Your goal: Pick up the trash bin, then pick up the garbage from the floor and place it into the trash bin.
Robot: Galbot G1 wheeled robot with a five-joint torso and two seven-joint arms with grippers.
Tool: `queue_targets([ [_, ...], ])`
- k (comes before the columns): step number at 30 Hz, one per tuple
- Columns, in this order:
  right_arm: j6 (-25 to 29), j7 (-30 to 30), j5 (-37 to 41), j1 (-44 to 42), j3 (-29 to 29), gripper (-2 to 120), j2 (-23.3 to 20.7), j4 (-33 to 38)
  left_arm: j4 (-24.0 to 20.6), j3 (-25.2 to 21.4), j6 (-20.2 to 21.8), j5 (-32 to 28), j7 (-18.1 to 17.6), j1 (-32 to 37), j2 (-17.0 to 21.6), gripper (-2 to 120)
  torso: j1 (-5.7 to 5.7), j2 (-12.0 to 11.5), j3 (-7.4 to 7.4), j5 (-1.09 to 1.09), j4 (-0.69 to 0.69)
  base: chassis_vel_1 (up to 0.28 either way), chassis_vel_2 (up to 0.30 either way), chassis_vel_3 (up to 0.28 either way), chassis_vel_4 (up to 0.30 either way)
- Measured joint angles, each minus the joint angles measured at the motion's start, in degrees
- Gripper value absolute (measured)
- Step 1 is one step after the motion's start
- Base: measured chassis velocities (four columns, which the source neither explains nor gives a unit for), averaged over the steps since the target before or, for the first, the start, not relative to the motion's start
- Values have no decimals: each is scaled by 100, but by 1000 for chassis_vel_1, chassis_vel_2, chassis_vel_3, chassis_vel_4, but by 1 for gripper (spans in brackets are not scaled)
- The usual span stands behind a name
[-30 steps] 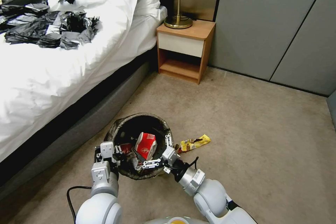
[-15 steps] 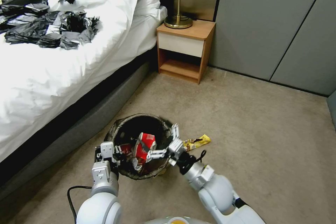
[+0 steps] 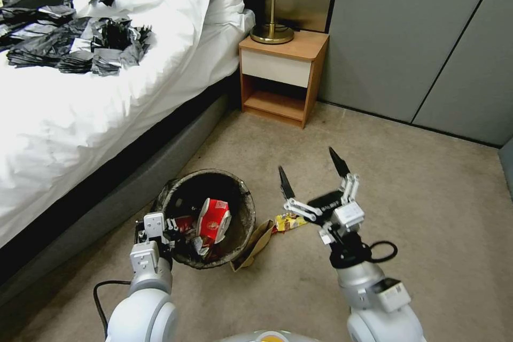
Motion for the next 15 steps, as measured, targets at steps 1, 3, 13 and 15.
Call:
queue_targets([
  [1,0,0,0,0,0,100,0,0,0,0,0,0,0,0,0,1,0,0,0,0,0,0,0,0,0],
  [3,37,77,-67,-147,54,100,41,-145,-32,-23,14,-44,-5,-16,19,1,0,0,0,0,0,0,0,0,0],
  [13,83,210,-101,-215,144,100,108,-425,-97,-72,32,-104,-18,25,96,1,0,0,0,0,0,0,0,0,0],
  [15,82,212,-72,-158,188,100,112,-457,-98,-69,33,-103,-19,17,91,1,0,0,0,0,0,0,0,0,0],
])
